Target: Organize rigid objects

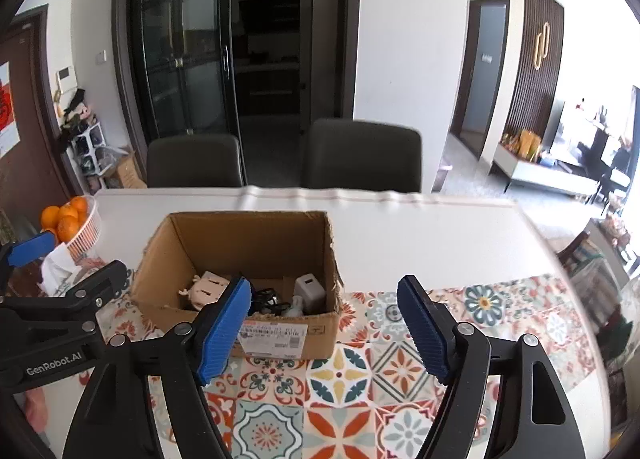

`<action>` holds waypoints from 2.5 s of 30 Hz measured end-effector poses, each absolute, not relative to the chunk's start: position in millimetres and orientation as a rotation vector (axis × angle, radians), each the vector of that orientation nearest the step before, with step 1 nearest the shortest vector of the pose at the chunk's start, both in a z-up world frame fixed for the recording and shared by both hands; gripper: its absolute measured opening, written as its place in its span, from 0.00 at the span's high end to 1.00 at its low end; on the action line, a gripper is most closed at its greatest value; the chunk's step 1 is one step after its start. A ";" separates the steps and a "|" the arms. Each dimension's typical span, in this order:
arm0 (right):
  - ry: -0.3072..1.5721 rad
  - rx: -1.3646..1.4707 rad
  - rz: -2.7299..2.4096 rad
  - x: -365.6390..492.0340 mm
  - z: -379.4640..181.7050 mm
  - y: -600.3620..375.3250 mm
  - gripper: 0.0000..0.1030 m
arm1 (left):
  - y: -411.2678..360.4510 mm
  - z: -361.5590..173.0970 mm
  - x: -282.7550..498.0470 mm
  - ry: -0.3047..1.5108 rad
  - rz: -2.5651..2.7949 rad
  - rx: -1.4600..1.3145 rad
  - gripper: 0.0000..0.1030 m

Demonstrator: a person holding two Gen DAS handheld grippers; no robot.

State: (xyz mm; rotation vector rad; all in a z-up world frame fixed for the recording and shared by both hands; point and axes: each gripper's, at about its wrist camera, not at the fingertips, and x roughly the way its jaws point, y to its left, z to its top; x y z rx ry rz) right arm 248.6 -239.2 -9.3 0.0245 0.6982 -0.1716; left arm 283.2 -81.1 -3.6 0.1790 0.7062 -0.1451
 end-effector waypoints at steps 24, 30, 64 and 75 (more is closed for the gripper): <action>0.553 0.029 -0.176 132.7 41.1 -208.9 0.11 | -50.7 41.8 170.5 0.575 -0.131 0.132 0.00; 0.528 0.016 -0.197 119.8 46.3 -207.5 0.08 | -47.6 47.0 159.1 0.551 -0.122 0.133 0.00; 0.472 0.001 -0.216 104.0 67.2 -199.5 0.03 | -45.2 62.5 146.8 0.496 -0.140 0.119 0.00; 0.472 0.001 -0.216 103.4 67.2 -197.6 0.03 | -45.6 65.4 147.3 0.489 -0.137 0.120 0.00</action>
